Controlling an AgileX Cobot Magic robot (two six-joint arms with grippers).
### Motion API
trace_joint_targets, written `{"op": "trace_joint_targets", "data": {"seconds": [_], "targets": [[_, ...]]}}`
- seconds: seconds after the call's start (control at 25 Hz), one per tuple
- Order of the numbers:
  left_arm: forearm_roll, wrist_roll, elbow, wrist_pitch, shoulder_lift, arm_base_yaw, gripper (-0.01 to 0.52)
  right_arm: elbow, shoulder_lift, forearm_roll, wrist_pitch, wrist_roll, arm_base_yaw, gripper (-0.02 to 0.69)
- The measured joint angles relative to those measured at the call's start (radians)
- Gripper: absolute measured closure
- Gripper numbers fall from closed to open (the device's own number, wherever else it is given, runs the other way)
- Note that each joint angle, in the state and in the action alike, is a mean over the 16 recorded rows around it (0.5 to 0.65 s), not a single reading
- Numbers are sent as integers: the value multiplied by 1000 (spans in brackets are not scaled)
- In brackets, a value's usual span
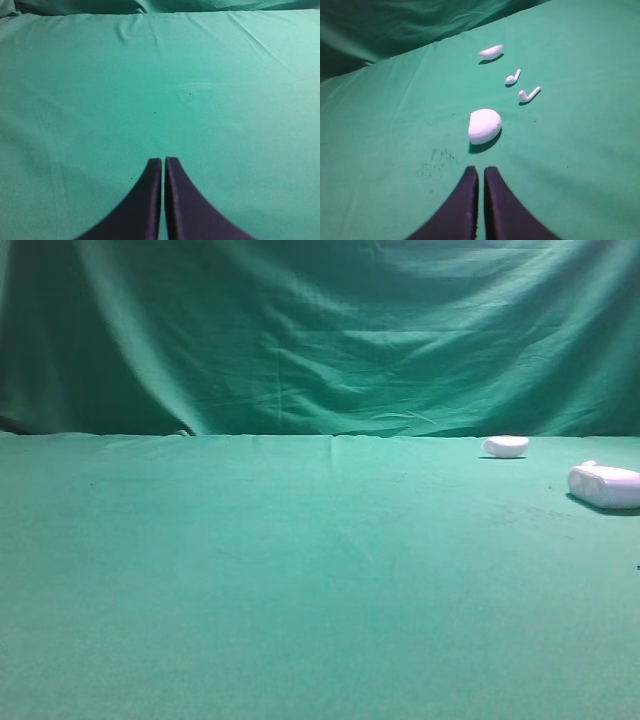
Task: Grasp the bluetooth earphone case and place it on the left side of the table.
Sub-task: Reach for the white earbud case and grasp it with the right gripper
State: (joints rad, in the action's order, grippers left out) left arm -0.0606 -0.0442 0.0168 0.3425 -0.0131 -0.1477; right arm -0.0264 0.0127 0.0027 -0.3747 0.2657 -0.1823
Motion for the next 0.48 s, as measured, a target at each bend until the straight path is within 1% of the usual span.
{"op": "trace_joint_targets", "data": {"seconds": [0.48], "targets": [[0,0,0,0,0,0,514,0,0,0,0,0,0,665]]}}
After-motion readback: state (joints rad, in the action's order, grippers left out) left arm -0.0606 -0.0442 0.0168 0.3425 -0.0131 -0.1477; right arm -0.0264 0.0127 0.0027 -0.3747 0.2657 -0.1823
